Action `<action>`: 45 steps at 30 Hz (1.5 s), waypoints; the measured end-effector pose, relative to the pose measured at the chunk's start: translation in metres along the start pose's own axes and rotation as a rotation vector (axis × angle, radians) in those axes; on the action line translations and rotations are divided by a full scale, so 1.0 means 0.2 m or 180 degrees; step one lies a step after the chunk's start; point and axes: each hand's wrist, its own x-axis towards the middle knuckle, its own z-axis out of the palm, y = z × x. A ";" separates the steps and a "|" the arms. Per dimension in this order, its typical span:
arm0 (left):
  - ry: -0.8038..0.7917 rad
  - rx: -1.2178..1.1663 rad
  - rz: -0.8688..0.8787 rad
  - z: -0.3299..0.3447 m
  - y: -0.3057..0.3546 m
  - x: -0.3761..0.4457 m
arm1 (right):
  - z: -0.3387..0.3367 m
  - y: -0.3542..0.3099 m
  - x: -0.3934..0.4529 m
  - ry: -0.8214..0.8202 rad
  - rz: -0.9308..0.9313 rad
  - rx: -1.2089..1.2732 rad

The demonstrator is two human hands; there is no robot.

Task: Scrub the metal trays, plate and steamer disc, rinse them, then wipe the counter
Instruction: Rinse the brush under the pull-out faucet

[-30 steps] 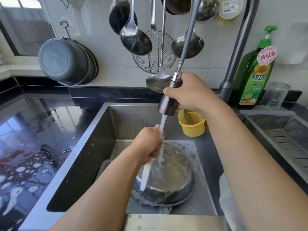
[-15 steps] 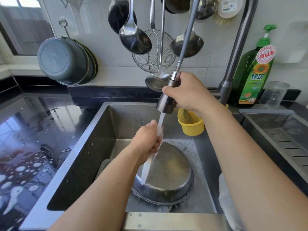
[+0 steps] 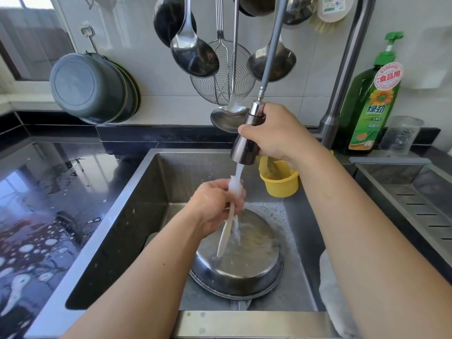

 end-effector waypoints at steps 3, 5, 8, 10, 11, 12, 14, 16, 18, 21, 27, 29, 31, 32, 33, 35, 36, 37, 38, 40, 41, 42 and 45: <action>0.0117 0.0062 0.0145 0.01 0.00 0.00 | 0.00 0.00 0.00 0.0051 -0.0037 -0.0063; 0.0270 0.0268 0.0189 0.03 0.00 0.00 | 0.00 0.00 -0.01 0.0083 -0.0044 -0.0107; 0.0443 0.1020 0.0206 0.05 0.00 0.00 | 0.00 0.00 -0.01 0.0053 -0.0038 -0.0024; 0.0543 0.1447 0.0253 0.06 0.01 -0.01 | 0.01 -0.01 -0.01 0.0003 -0.0051 0.0033; 0.0568 0.1599 0.0261 0.05 0.02 -0.01 | 0.01 -0.01 -0.01 -0.0029 -0.0060 0.0058; 0.0606 0.1664 0.0235 0.06 0.03 -0.01 | 0.01 -0.01 -0.01 -0.0056 -0.0062 0.0081; 0.0770 0.1763 0.0082 0.06 0.05 -0.02 | 0.01 -0.02 -0.01 -0.0091 -0.0062 0.0105; 0.0808 0.1379 -0.0109 0.05 0.04 -0.02 | 0.01 -0.02 -0.01 -0.0090 -0.0060 0.0107; 0.0544 0.0578 -0.0157 0.05 0.02 -0.01 | 0.01 -0.01 -0.01 -0.0054 -0.0061 0.0133; 0.0161 0.0576 0.0222 0.02 -0.02 0.01 | 0.01 0.00 -0.01 0.0034 -0.0033 0.0136; 0.0097 0.2483 0.0584 0.06 -0.05 -0.01 | 0.00 -0.05 -0.03 -0.0284 0.0019 0.0455; 0.0179 0.3069 0.0650 0.06 -0.07 0.00 | 0.00 -0.07 -0.04 -0.0316 0.0013 0.0515; 0.0284 0.3133 0.0639 0.05 -0.06 0.01 | 0.00 -0.08 -0.04 -0.0348 0.0033 0.0536; 0.0358 0.2971 0.0553 0.05 -0.05 0.00 | -0.01 -0.08 -0.04 -0.0366 0.0047 0.0528; 0.0461 0.2745 0.0443 0.05 -0.04 0.00 | -0.02 -0.07 -0.04 -0.0382 0.0063 0.0513; 0.0644 0.2205 0.0237 0.05 -0.02 0.00 | -0.04 -0.06 -0.04 -0.0417 0.0088 0.0476; 0.0693 0.1892 0.0156 0.04 -0.01 -0.01 | -0.04 -0.06 -0.04 -0.0419 0.0099 0.0448; 0.0709 0.1580 0.0060 0.04 0.00 -0.02 | -0.04 -0.05 -0.04 -0.0398 0.0091 0.0381; 0.0693 0.1307 -0.0024 0.03 0.00 -0.02 | -0.04 -0.04 -0.04 -0.0339 0.0052 0.0257; 0.0520 0.0905 -0.0105 0.01 0.01 -0.04 | -0.03 -0.03 -0.03 -0.0128 -0.0054 -0.0093; 0.0398 0.0728 -0.0118 0.02 0.01 -0.05 | -0.03 -0.02 -0.03 -0.0010 -0.0073 -0.0252; 0.0295 0.0590 -0.0123 0.02 0.01 -0.06 | -0.03 -0.01 -0.03 0.0085 -0.0070 -0.0357; 0.0219 0.0576 -0.0104 0.02 0.01 -0.05 | -0.03 0.00 -0.03 0.0079 -0.0030 -0.0384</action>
